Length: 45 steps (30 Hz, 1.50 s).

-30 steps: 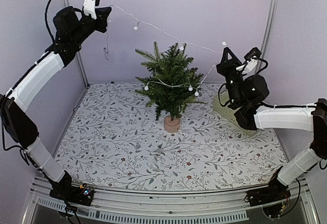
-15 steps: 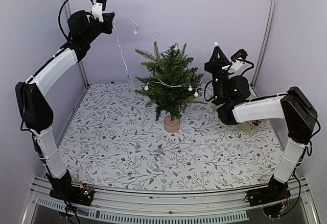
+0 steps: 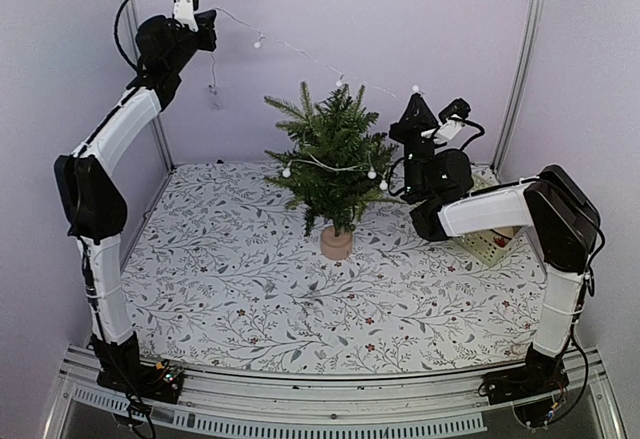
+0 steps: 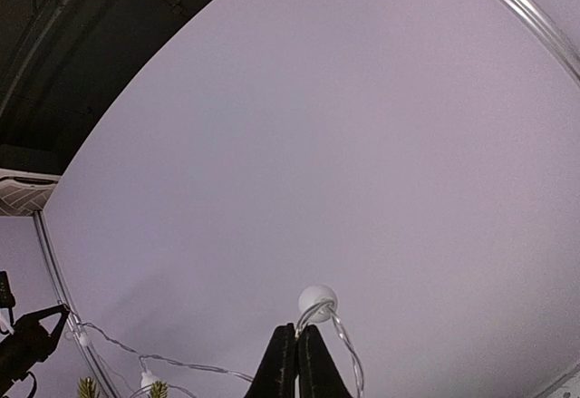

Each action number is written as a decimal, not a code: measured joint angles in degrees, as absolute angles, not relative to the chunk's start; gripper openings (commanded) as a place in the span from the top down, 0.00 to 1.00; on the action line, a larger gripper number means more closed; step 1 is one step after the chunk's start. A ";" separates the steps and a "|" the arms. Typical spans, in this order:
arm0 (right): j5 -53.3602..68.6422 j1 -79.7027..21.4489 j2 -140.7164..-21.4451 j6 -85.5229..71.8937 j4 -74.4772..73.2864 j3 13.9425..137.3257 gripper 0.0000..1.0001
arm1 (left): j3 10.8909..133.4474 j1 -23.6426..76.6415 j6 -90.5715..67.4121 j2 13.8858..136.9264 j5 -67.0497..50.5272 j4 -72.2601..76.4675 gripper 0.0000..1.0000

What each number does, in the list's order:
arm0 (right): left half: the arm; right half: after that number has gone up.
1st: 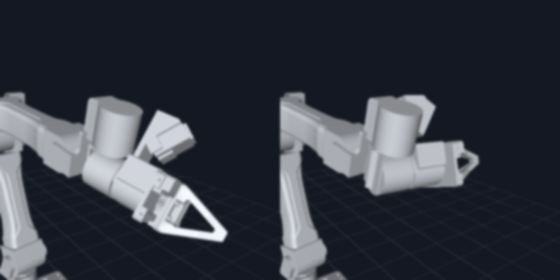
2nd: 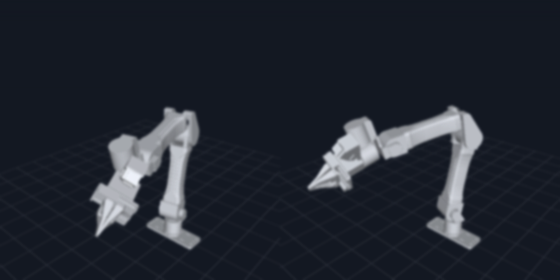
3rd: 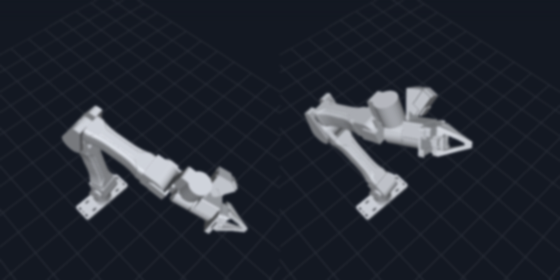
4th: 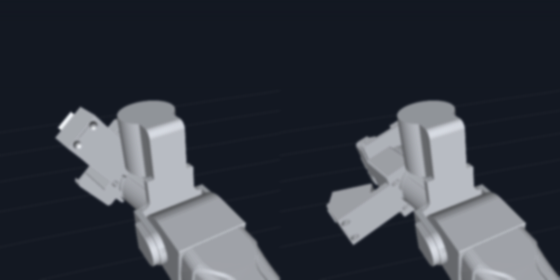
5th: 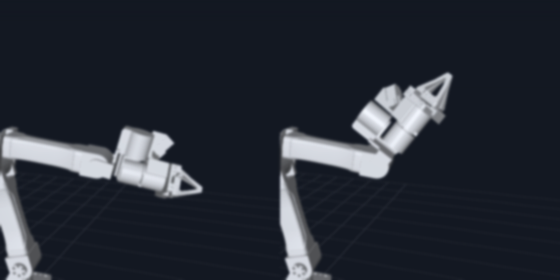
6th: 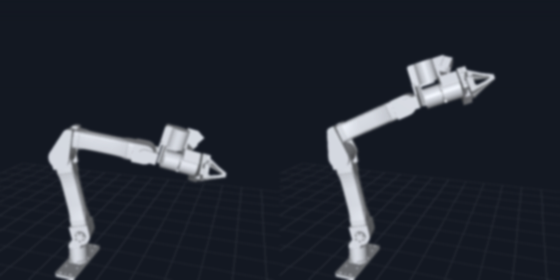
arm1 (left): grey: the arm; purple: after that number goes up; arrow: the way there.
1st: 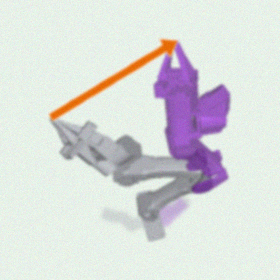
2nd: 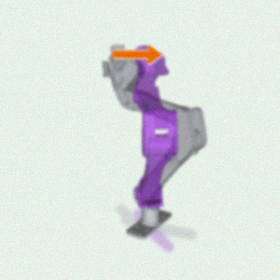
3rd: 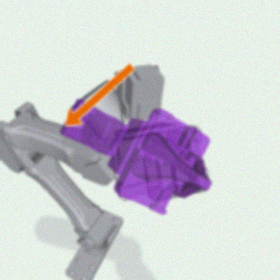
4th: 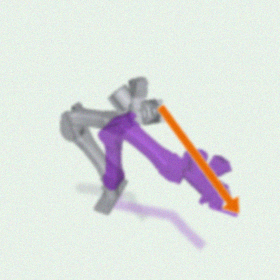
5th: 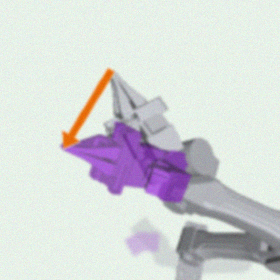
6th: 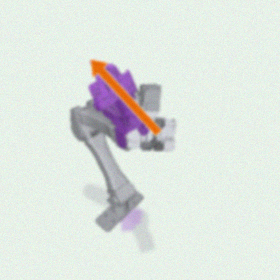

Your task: Decorate the small christmas tree

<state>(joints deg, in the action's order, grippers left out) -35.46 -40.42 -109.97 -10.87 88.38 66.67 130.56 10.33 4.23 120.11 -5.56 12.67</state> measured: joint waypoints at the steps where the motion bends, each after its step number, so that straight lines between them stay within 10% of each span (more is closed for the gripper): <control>1: -35.40 -40.42 -110.45 -10.68 88.38 66.92 0.93 | 130.56 10.22 4.16 120.51 -5.61 12.73 1.00; 8: -33.43 -40.42 -112.38 -10.50 88.31 67.26 0.89 | 130.54 10.00 3.62 124.99 -5.76 11.94 1.00; 17: -27.31 -40.36 -112.71 -11.07 88.40 66.32 0.52 | 130.56 7.99 1.41 127.31 -5.08 9.37 1.00; 45: -16.71 -40.32 -93.43 -13.56 86.74 44.99 0.25 | 113.25 5.87 4.49 109.19 2.48 7.51 1.00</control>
